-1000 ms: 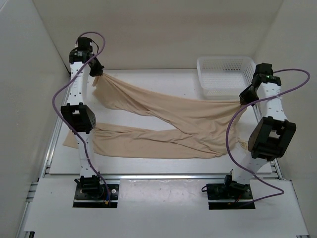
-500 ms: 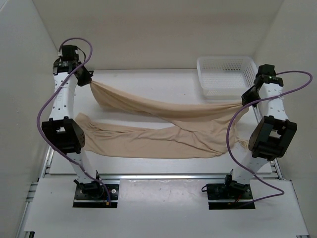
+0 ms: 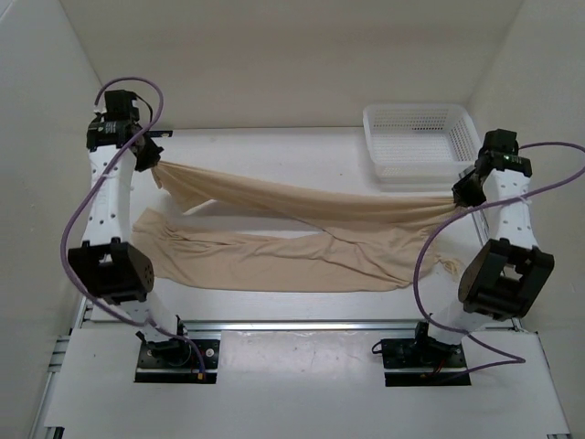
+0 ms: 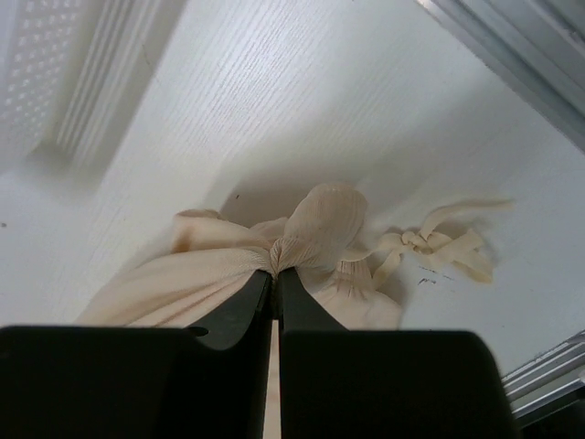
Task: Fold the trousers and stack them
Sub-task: Flatten the trousers out
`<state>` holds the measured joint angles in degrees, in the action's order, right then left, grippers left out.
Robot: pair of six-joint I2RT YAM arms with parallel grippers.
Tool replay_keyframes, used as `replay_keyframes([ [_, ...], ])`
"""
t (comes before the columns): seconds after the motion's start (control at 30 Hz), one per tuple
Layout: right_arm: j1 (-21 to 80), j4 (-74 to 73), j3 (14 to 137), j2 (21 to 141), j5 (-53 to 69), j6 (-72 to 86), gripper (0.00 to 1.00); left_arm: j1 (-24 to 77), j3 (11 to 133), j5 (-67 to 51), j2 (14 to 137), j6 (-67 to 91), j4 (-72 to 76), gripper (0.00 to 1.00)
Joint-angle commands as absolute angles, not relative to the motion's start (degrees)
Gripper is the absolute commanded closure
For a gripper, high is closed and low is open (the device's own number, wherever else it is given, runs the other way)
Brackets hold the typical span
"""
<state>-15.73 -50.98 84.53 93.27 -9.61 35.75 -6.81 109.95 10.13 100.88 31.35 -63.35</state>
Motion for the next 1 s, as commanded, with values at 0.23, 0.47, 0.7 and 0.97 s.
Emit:
replay_keyframes([
  [0.23, -16.08, -50.36, 78.84, 75.94, -18.63, 37.97, 0.97, -8.44, 105.29, 17.23, 80.07, 28.48, -69.26, 0.90],
  [0.47, -16.08, -49.75, 84.45, 82.69, -17.06, 37.97, 0.97, -8.44, 107.92, 16.09, 90.31, 27.77, -65.67, 0.90],
  [0.7, -14.85, -47.35, 98.56, 104.36, -11.78, 36.57, 0.49, -3.87, 141.50, 13.62, 131.15, 25.40, -67.28, 0.36],
  [0.97, -12.48, -48.16, 94.50, 98.90, -13.97, 35.42, 0.11, -4.57, 121.22, 12.48, 117.97, 26.98, -58.62, 0.10],
])
